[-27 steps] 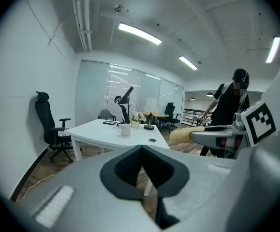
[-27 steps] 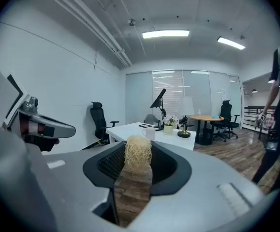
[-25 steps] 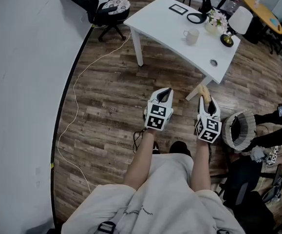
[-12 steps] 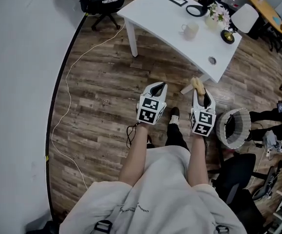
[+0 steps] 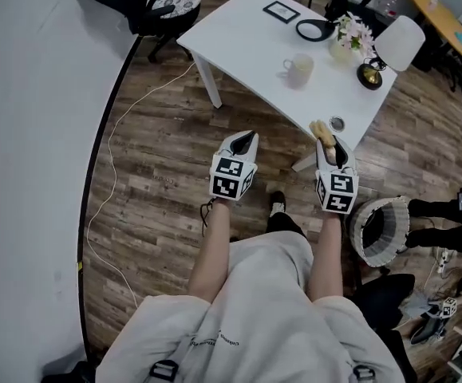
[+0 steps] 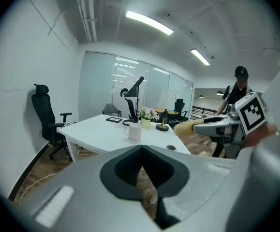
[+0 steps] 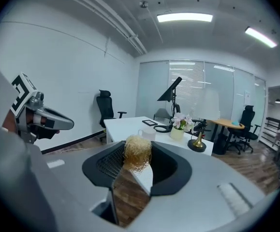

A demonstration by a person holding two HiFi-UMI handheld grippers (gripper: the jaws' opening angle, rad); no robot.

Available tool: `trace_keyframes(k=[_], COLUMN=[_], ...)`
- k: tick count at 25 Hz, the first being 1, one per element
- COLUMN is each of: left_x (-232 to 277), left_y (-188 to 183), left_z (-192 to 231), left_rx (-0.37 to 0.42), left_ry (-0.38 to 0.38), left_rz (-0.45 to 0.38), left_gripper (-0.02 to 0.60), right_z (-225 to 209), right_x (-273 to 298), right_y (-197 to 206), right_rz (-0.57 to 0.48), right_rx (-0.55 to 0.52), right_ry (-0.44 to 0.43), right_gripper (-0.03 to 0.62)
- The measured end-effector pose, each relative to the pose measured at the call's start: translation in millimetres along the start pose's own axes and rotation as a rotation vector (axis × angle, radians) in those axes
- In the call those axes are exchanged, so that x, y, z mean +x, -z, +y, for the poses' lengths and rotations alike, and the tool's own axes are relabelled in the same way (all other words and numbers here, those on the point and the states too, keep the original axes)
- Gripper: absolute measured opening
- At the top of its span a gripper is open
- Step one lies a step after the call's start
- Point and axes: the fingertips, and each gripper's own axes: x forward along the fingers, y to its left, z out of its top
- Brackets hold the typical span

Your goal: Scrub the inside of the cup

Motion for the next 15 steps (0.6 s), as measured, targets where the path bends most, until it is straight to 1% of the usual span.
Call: trace_keyframes(k=[2,4,6,9,12,14,15], left_x=[19,35,51,74,90,100,106], left_y=[-20,-35,-48,-64,-66,-69,-70], left_z=[2,7,15,28,43,47,47], left_rx=[0.02,0.042,0.041,0.036,0.092,0.122,0.117], left_ry=[-0.011,-0.027,-0.055,-0.101,-0.168,-0.178,-0.172], left_rz=[-0.006,-0.005,-0.008,-0.003,0.07,0.094,0.091], left_gripper=[0.002,0.002,0.002,0.002,0.002,0.002,0.002], right_z=[-29,-50,-68,-94,-106,-109,-109], right_x=[16,32,45,61,82,98,105], right_y=[-16,-28,-39,-56,-56,-56,-55], right_rz=[-0.019,-0.026,-0.047,-0.115,-0.097,-0.069,-0.057], right_rx=[0.016,0.023,0.031,0.032,0.03,0.012,-0.013], right_ry=[0.001,-0.015,-0.034,-0.044,-0.09,-0.142,-0.169], right_gripper=[0.172,0.172,0.173,0.173,0.175,0.175,0.175])
